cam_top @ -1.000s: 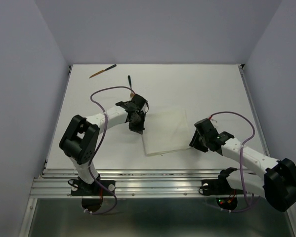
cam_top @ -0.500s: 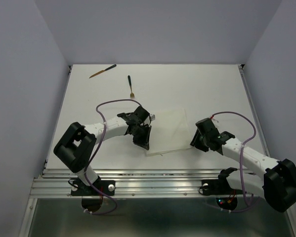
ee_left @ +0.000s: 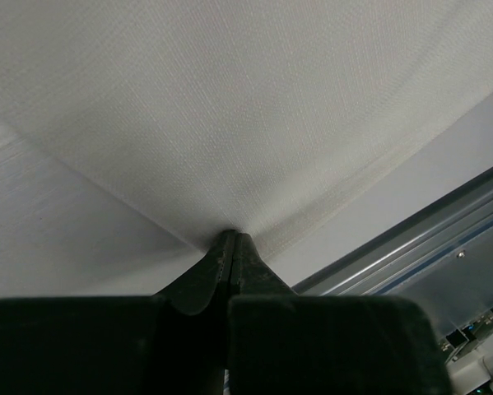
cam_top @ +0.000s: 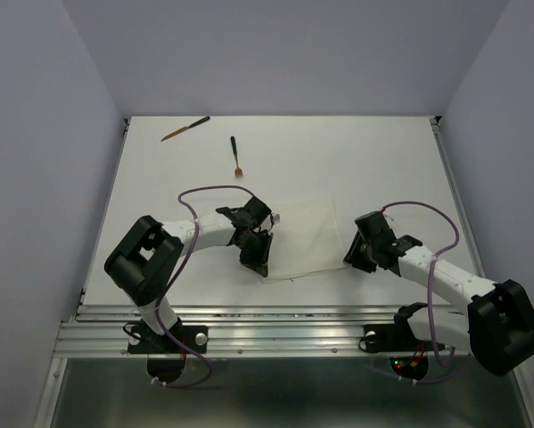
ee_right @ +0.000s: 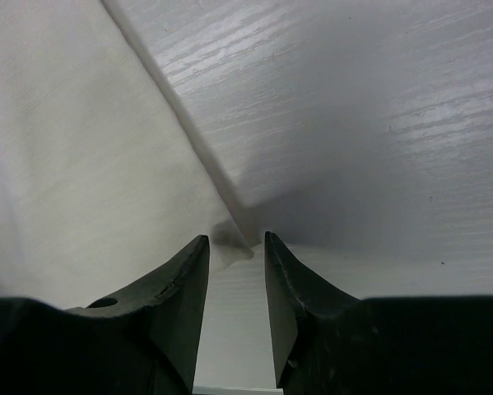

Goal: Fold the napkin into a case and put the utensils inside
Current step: Pick up the top corner of the square-folded napkin from the center of the board.

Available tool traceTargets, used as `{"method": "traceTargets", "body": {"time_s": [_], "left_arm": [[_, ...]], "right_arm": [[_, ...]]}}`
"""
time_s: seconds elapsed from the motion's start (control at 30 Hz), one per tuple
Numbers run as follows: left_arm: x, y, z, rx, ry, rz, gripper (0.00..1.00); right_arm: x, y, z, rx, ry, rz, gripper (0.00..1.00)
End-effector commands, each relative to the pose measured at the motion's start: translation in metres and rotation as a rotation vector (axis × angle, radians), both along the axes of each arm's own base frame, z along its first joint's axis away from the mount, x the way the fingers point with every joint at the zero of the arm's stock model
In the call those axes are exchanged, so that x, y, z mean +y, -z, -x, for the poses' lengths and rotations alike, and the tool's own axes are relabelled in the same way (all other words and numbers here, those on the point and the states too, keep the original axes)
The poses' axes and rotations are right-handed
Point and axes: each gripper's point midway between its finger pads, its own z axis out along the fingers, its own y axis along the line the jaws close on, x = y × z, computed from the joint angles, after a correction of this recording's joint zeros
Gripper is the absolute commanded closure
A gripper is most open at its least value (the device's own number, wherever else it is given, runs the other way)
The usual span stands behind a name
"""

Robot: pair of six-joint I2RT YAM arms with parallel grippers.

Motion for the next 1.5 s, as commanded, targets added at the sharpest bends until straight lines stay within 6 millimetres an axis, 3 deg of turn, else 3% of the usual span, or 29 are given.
{"method": "traceTargets", "body": {"time_s": [0.0,0.1,0.27,0.77,1.17,1.27,1.47], "left_arm": [[0.003,-0.013,0.000,-0.032,0.024,-0.005,1.00],[0.003,-0.023,0.002,-0.039,0.030,0.008,1.00],[0.006,-0.020,0.008,-0.020,0.029,0.009,1.00],[-0.002,-0.026,0.003,-0.026,0.028,0.040,1.00],[-0.006,-0.025,0.000,-0.030,0.024,0.046,1.00],[-0.006,-0.024,-0.001,-0.031,0.022,0.045,1.00],[-0.007,-0.024,-0.001,-0.029,0.022,0.044,1.00]], "right_arm": [[0.006,-0.006,-0.012,-0.050,-0.012,-0.034,0.62],[0.008,-0.007,-0.013,-0.053,-0.022,-0.040,0.64],[0.006,-0.001,-0.009,-0.035,-0.014,-0.033,0.67],[0.003,0.006,0.008,-0.007,-0.004,-0.056,0.68],[0.003,0.006,0.005,-0.021,-0.018,-0.051,0.72],[0.007,0.007,0.004,-0.013,-0.044,-0.059,0.75],[0.007,0.003,0.002,-0.031,-0.043,-0.056,0.96]]}}
